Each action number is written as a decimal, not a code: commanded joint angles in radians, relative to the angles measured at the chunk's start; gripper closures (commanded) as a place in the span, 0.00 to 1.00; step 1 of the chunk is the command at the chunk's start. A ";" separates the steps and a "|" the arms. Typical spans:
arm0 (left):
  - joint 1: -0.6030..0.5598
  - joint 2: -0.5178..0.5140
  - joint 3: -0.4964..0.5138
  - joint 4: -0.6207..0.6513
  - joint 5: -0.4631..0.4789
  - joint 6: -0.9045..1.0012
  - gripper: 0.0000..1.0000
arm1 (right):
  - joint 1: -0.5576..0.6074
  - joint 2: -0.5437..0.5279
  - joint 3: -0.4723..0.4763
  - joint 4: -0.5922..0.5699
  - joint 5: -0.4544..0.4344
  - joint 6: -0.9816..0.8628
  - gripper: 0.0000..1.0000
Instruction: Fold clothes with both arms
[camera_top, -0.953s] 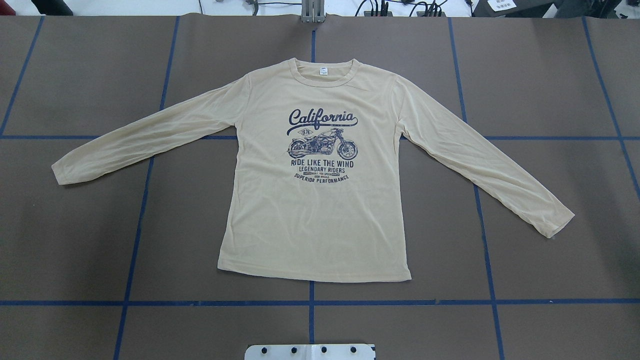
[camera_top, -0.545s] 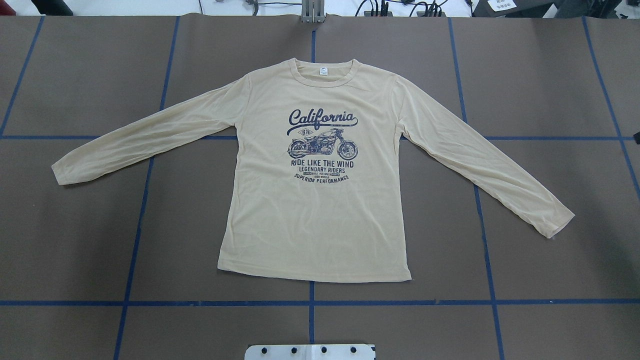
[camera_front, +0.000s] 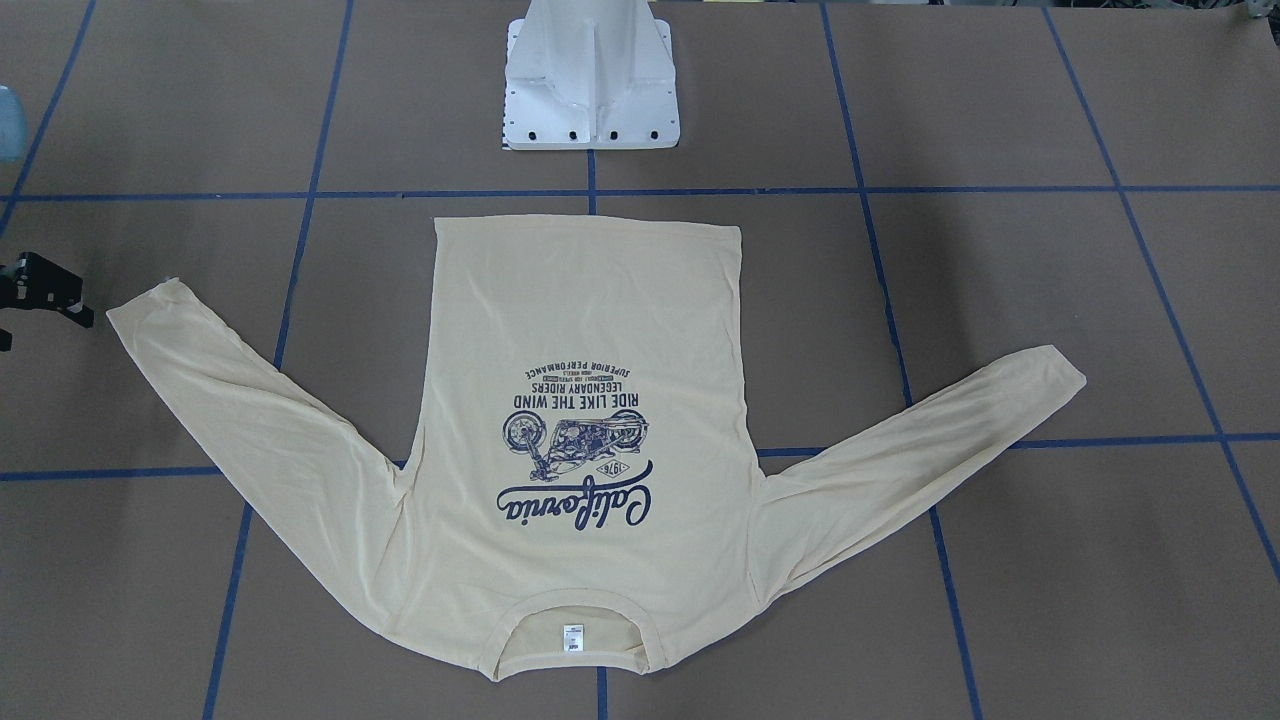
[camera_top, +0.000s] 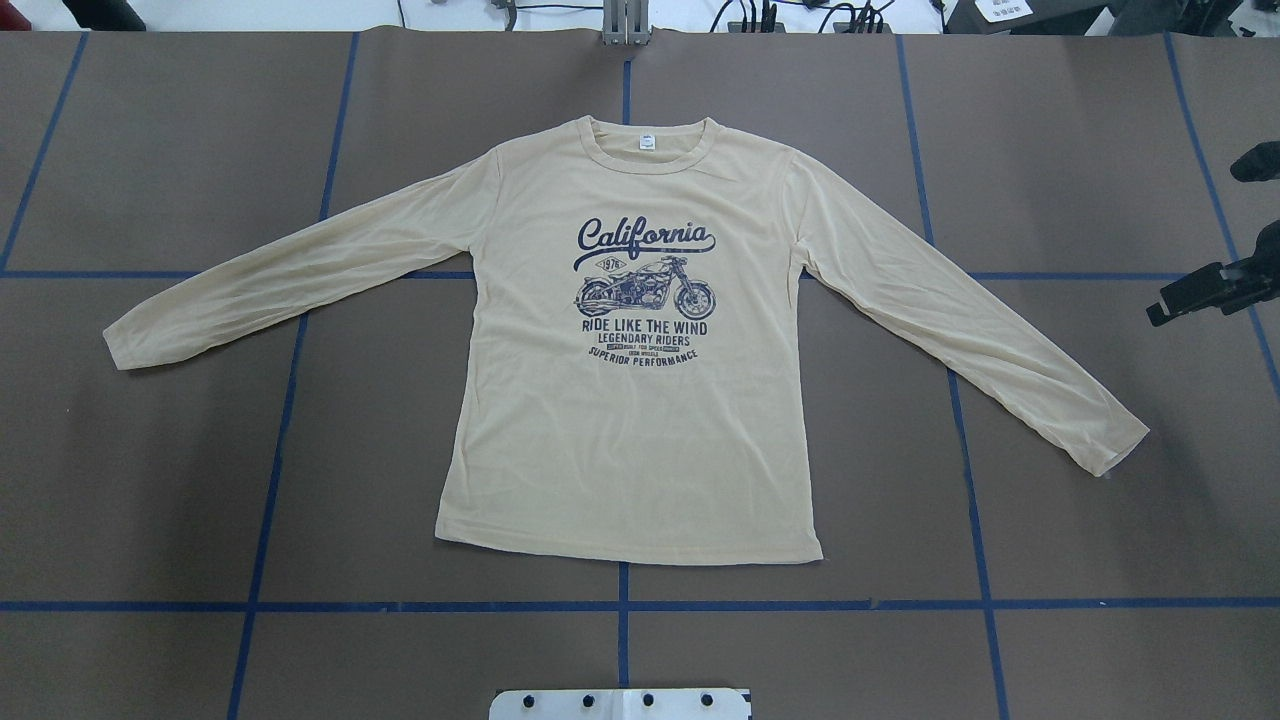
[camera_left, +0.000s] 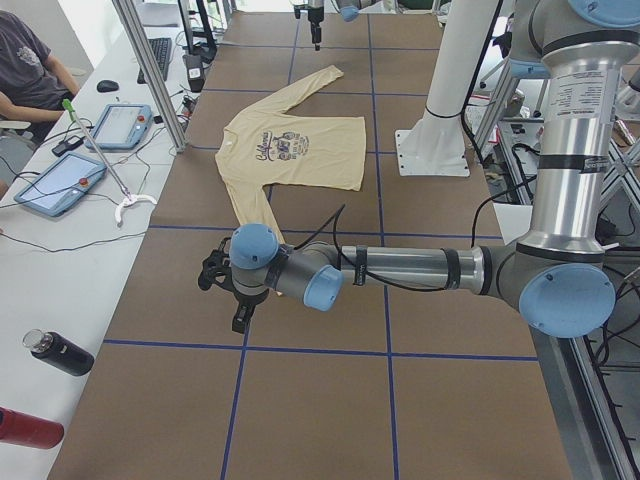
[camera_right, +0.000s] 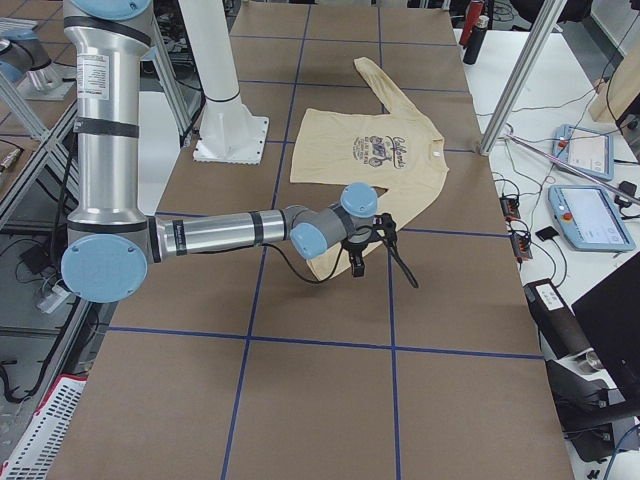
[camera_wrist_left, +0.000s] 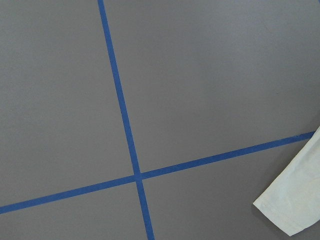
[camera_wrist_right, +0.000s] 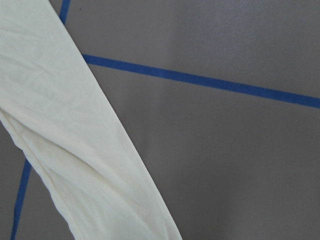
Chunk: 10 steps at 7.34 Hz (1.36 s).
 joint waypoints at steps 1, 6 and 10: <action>-0.001 0.002 0.008 -0.017 -0.052 0.002 0.00 | -0.097 -0.063 0.003 0.181 -0.018 0.164 0.01; -0.001 0.002 -0.002 -0.021 -0.052 0.002 0.00 | -0.196 -0.066 -0.053 0.171 -0.129 0.188 0.01; -0.001 0.002 -0.001 -0.041 -0.052 -0.001 0.00 | -0.196 -0.066 -0.076 0.169 -0.120 0.186 0.43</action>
